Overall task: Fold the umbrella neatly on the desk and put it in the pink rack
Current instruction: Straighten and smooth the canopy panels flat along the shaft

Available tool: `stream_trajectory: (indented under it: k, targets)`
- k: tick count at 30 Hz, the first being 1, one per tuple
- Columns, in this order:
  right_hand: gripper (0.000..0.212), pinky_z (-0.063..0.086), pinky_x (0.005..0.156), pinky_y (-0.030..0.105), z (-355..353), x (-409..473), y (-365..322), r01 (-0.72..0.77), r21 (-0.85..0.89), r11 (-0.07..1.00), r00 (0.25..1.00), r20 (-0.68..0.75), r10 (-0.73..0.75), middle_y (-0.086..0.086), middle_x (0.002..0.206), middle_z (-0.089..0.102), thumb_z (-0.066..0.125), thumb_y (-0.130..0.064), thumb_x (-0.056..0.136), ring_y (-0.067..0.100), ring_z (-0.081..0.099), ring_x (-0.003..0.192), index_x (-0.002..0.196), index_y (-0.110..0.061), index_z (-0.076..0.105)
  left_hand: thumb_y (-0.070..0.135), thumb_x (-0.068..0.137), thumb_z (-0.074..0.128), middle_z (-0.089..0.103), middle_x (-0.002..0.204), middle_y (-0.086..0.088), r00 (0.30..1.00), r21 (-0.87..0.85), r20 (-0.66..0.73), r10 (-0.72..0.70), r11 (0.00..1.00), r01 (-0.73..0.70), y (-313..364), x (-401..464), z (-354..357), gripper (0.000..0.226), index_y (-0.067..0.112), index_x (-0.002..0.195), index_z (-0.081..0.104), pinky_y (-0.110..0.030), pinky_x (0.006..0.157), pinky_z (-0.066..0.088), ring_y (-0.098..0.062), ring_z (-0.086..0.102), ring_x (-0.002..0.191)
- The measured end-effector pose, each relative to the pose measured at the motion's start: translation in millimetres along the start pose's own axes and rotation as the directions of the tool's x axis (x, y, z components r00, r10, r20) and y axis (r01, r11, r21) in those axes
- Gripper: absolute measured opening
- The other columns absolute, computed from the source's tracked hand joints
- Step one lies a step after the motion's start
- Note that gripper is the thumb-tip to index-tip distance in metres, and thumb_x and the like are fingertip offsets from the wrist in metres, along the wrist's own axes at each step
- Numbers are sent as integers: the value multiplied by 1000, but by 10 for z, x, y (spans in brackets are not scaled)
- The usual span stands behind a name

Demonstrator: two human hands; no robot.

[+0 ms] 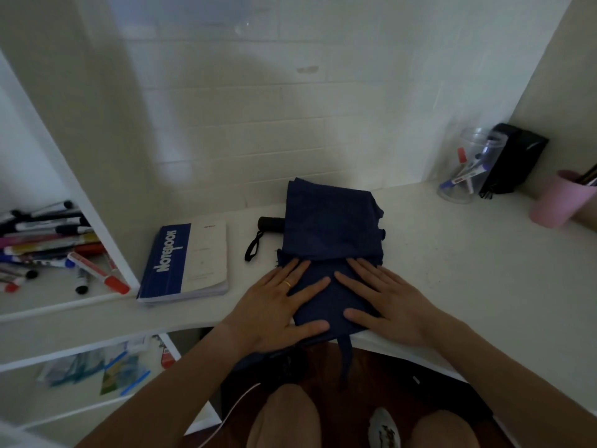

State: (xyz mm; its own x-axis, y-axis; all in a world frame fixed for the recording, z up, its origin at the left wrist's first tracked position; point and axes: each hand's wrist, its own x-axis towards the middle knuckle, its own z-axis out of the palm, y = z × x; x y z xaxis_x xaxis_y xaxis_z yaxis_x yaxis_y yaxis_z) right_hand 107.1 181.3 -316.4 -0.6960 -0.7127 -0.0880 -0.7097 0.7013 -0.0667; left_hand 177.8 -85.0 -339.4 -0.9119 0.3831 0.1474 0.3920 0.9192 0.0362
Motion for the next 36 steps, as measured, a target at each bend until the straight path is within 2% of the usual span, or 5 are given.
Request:
stream_trajectory:
  k: [8, 13, 17, 21, 36]
  targets:
    - [73, 27, 117, 23, -230, 29, 63, -85, 338, 937, 989, -85, 120, -26, 151, 30, 55, -71, 84, -1, 32, 139, 149, -44, 38, 89, 86, 27, -10, 170, 2, 999, -42, -46, -16, 999, 14, -106, 8, 30, 93, 41, 160, -3, -37, 128, 7, -16, -5, 157]
    - [29, 52, 76, 25, -712, 246, 190, -132, 623, 771, 622, -554, 554, -10, 99, 66, 78, -40, 81, 4, 62, 84, 106, -26, 70, 88, 87, 26, -11, 170, 1, 998, -46, -60, -12, 999, 10, -103, -1, 49, 92, 41, 159, -5, -40, 128, 8, -17, -4, 157]
    - [40, 47, 62, 19, -928, 552, 282, -194, 883, 428, 756, -143, 639, 2, 101, 73, 85, -35, 75, 11, 65, 83, 107, -14, 71, 89, 87, 25, -17, 168, 3, 999, -63, -35, -21, 998, 18, -84, -15, 3, 90, 44, 158, -9, -39, 128, 4, -15, -11, 156]
    - [57, 52, 55, 19, -1024, 669, 206, -11, 959, 284, 825, -151, 544, 8, 105, 71, 88, -18, 74, 17, 69, 87, 124, -16, 61, 89, 86, 22, -19, 168, 3, 999, -62, -22, -24, 998, 23, -61, -10, -37, 91, 43, 158, -8, -40, 128, 3, -15, -13, 156]
    - [25, 54, 80, 25, -489, -107, 89, 161, 607, 778, 793, -548, 264, -13, 95, 76, 82, -8, 79, 8, 70, 89, 94, -27, 78, 82, 91, 36, 27, 166, -2, 975, -98, -209, -74, 994, 54, -25, -113, 19, 89, 28, 160, 23, -45, 127, 12, -21, 19, 154]
